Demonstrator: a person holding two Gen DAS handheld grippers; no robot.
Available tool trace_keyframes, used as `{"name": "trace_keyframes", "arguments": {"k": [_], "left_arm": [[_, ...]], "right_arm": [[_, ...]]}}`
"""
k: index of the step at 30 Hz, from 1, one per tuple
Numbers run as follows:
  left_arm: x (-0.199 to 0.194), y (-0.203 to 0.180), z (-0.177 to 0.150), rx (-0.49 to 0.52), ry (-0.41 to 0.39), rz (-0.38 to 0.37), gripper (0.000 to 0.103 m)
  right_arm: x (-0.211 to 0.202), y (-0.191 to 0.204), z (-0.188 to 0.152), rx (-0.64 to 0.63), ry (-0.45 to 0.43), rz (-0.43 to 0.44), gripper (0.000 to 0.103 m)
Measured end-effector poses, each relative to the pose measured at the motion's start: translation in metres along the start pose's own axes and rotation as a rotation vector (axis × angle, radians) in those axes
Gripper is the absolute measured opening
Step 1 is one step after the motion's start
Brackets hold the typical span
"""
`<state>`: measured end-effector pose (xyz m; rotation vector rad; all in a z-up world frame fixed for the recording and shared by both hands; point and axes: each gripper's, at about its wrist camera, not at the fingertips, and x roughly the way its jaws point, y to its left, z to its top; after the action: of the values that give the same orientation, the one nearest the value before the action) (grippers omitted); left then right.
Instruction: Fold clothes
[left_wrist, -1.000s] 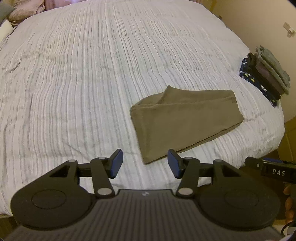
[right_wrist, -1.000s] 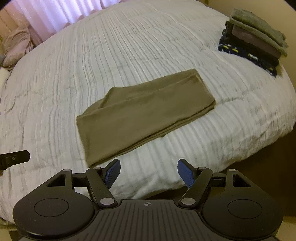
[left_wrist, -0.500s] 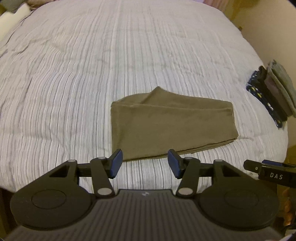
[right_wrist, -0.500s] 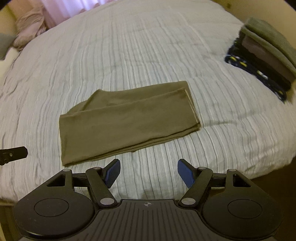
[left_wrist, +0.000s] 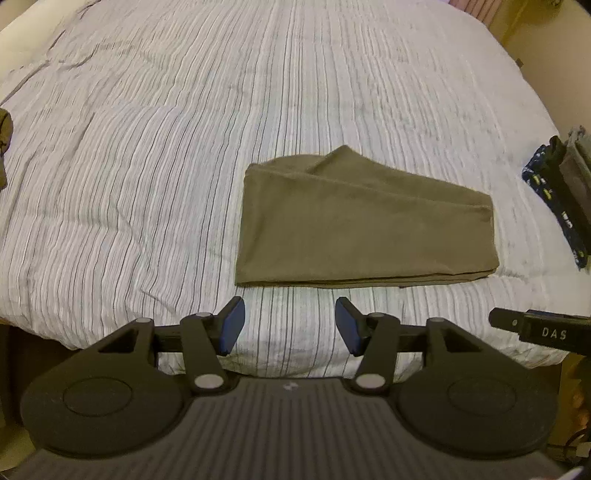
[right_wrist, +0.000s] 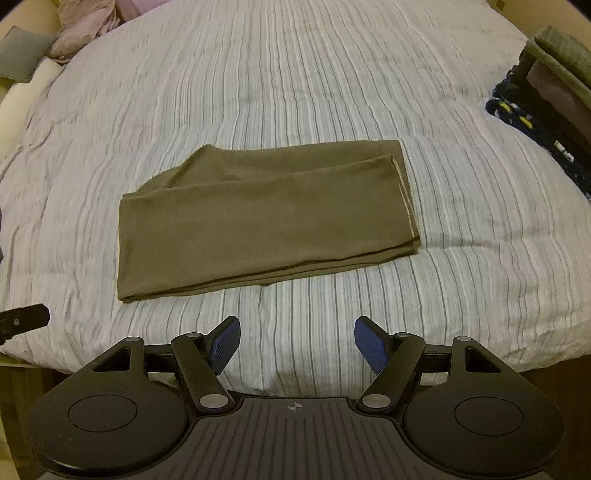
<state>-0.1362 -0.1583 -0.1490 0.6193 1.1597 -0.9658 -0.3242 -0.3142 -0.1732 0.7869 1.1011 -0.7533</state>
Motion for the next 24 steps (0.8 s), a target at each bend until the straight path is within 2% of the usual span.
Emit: {"name": "trace_keyframes", "arguments": {"k": [4, 8, 12, 18, 22, 24], "left_arm": [[0.01, 0.003, 0.001, 0.014, 0.014, -0.001, 0.05], [0.027, 0.011, 0.003, 0.033, 0.032, -0.013, 0.05], [0.048, 0.019, 0.005, 0.04, 0.05, -0.015, 0.05], [0.083, 0.032, -0.001, 0.012, 0.066, -0.032, 0.05], [0.102, 0.037, -0.003, -0.003, 0.053, -0.057, 0.05], [0.111, 0.038, -0.005, -0.011, 0.045, -0.071, 0.05]], "right_arm": [[0.009, -0.003, 0.001, 0.021, 0.002, -0.012, 0.072], [0.022, -0.024, -0.002, 0.128, -0.034, 0.0, 0.072], [0.036, -0.073, -0.01, 0.365, -0.106, 0.071, 0.072], [0.065, -0.147, -0.021, 0.723, -0.267, 0.241, 0.071], [0.091, -0.18, -0.027, 0.873, -0.349, 0.317, 0.071], [0.104, -0.188, -0.026, 0.907, -0.371, 0.352, 0.071]]}}
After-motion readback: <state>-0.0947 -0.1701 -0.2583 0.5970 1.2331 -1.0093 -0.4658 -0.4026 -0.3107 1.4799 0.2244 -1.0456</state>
